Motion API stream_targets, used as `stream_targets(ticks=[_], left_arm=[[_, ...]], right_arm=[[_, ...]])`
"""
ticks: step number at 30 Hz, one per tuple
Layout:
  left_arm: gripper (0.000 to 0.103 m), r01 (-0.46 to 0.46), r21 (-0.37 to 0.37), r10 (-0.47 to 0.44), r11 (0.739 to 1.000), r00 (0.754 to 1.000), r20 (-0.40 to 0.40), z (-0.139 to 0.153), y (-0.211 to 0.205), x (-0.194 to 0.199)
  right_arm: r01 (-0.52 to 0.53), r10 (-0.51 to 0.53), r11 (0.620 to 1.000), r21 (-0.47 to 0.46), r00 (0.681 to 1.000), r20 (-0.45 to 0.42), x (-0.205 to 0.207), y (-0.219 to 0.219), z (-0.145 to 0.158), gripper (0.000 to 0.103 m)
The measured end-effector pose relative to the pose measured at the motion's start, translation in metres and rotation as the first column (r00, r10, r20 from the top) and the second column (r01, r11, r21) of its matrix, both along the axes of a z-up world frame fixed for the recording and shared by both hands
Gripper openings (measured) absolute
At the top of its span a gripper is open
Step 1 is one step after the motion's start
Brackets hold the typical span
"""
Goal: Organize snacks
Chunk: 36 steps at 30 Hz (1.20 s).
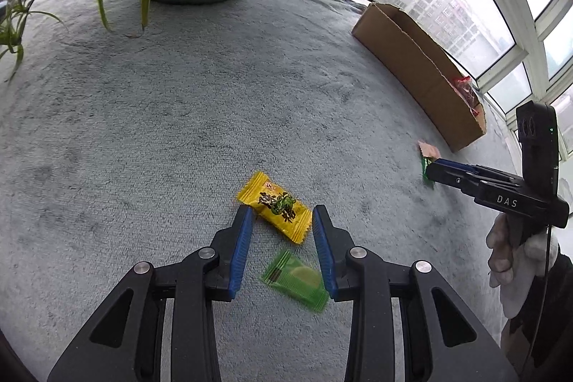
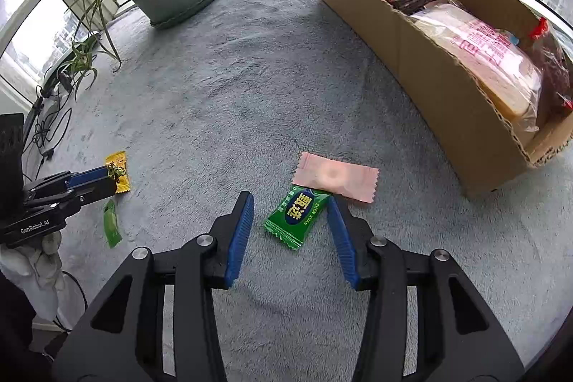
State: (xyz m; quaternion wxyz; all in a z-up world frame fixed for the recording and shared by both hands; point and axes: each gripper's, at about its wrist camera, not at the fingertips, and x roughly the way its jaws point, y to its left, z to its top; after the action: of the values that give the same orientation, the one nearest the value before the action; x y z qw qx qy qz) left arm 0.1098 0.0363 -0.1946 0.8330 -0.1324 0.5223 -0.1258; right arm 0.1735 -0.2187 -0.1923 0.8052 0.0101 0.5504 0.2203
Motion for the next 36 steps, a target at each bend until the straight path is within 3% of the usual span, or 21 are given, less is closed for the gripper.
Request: stream_targets(ticks=[12, 20, 24, 36], left_arm=[[0.038, 0.033, 0.045, -0.034, 0.998, 0.999, 0.02, 0.0, -0.019, 0.011], [0.037, 0.066, 0.187, -0.077, 0.98, 0.996, 0.051, 0.001, -0.034, 0.012], [0.022, 0.066, 0.23, -0.083, 0.971, 0.994, 0.067, 0.0, -0.032, 0.011], [0.01, 0.038, 0.15, -0.049, 0.988, 0.996, 0.071, 0.003, -0.017, 0.005]], right_arm=[[-0.113, 0.123, 0.983, -0.144, 0.99, 0.065, -0.006, 0.031, 0.002, 0.041], [-0.12, 0.134, 0.977, -0.175, 0.989, 0.067, -0.004, 0.029, 0.002, 0.026], [-0.121, 0.134, 0.977, -0.176, 0.989, 0.065, -0.003, 0.029, 0.002, 0.025], [-0.115, 0.123, 0.987, -0.114, 0.99, 0.067, -0.006, 0.028, 0.005, 0.023]])
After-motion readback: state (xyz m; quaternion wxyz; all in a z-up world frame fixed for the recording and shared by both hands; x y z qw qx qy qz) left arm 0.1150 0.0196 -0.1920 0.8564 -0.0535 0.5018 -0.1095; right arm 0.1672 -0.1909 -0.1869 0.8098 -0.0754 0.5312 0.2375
